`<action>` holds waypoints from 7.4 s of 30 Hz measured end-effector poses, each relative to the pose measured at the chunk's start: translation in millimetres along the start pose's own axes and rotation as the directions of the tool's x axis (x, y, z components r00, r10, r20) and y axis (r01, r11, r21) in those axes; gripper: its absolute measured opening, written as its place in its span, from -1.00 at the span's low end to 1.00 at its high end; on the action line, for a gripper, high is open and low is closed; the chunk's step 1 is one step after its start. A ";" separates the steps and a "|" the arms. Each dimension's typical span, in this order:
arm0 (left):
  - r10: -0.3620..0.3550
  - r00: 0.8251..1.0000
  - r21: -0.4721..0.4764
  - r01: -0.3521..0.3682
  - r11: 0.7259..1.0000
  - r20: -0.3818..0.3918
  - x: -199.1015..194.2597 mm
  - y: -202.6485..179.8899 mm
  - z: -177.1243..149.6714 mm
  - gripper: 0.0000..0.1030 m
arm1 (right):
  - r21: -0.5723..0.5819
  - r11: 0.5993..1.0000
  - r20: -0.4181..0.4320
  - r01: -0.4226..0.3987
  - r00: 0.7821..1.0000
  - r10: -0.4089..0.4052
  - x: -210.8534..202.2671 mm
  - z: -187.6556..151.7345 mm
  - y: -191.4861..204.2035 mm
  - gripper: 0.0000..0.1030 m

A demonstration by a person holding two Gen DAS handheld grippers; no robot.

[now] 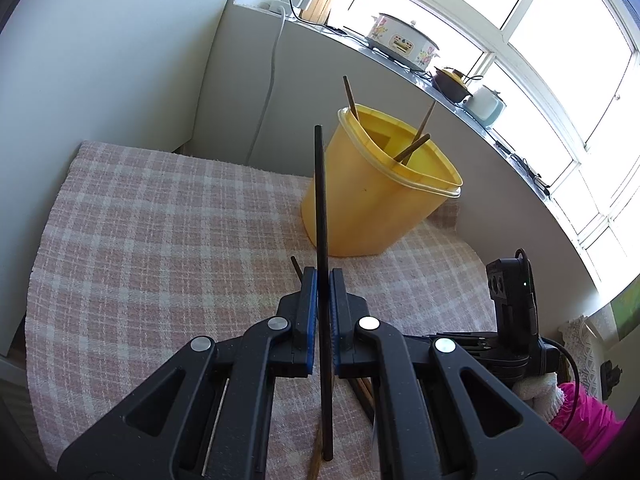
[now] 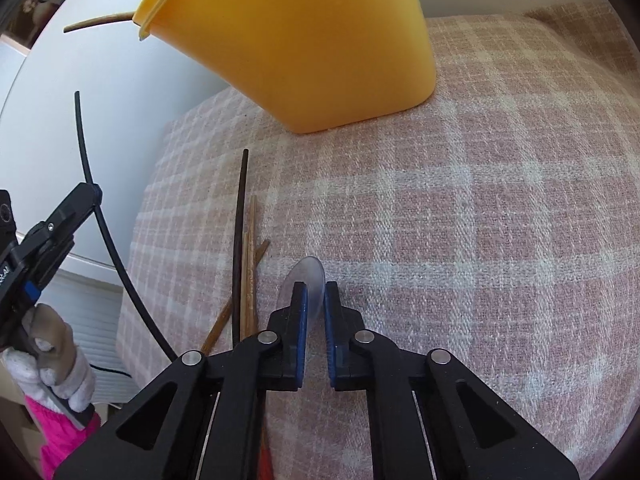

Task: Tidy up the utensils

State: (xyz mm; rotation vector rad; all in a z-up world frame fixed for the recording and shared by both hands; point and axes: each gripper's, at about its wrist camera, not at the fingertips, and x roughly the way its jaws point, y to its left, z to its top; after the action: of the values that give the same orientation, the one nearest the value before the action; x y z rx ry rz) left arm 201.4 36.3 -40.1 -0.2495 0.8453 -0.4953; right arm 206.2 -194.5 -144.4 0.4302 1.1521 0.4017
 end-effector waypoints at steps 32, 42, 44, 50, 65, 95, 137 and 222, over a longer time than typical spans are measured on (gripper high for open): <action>-0.089 0.969 0.081 0.072 0.994 0.231 -61.9 -37.9 79.3 -0.94 | -0.228 0.923 0.559 0.309 0.818 -0.136 -162.9 43.5 65.9 -0.96; -0.139 0.938 0.102 0.112 0.988 0.316 -73.5 -63.2 128.6 -0.94 | -0.218 0.918 0.638 0.332 0.760 -0.123 -186.2 78.9 77.6 -0.96; -0.141 0.933 0.089 0.118 0.989 0.332 -71.2 -63.4 137.7 -0.94 | -0.216 0.915 0.655 0.341 0.746 -0.124 -188.7 84.1 80.5 -0.97; -0.118 0.930 0.073 0.099 0.992 0.349 -50.5 -64.7 159.8 -0.94 | -0.184 0.920 0.686 0.345 0.716 -0.131 -192.5 108.4 81.3 -0.97; -0.027 0.958 0.126 -0.009 0.992 0.284 15.8 -72.6 161.1 -0.94 | -0.157 0.867 0.703 0.473 0.670 -0.238 -148.4 148.4 72.5 -0.97; -0.037 0.976 0.107 0.014 0.994 0.214 23.1 -71.2 140.5 -0.88 | -0.170 0.890 0.625 0.424 0.744 -0.236 -141.7 123.9 57.5 -0.35; 0.088 0.986 0.200 -0.058 0.978 -0.141 38.6 -46.0 -22.3 -0.87 | -0.264 0.914 0.376 0.308 0.906 -0.196 -94.2 5.2 58.9 0.29; 0.105 0.987 0.049 -0.100 0.994 -0.124 12.4 27.5 -30.1 -0.92 | -0.233 0.947 0.085 0.222 0.975 -0.207 -16.9 3.1 49.6 -0.91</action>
State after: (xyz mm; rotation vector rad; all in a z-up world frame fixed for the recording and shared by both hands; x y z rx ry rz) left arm 194.0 53.0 -78.5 -0.1350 0.9652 -0.4355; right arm 199.0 -161.4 -104.3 0.1012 1.0641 0.3310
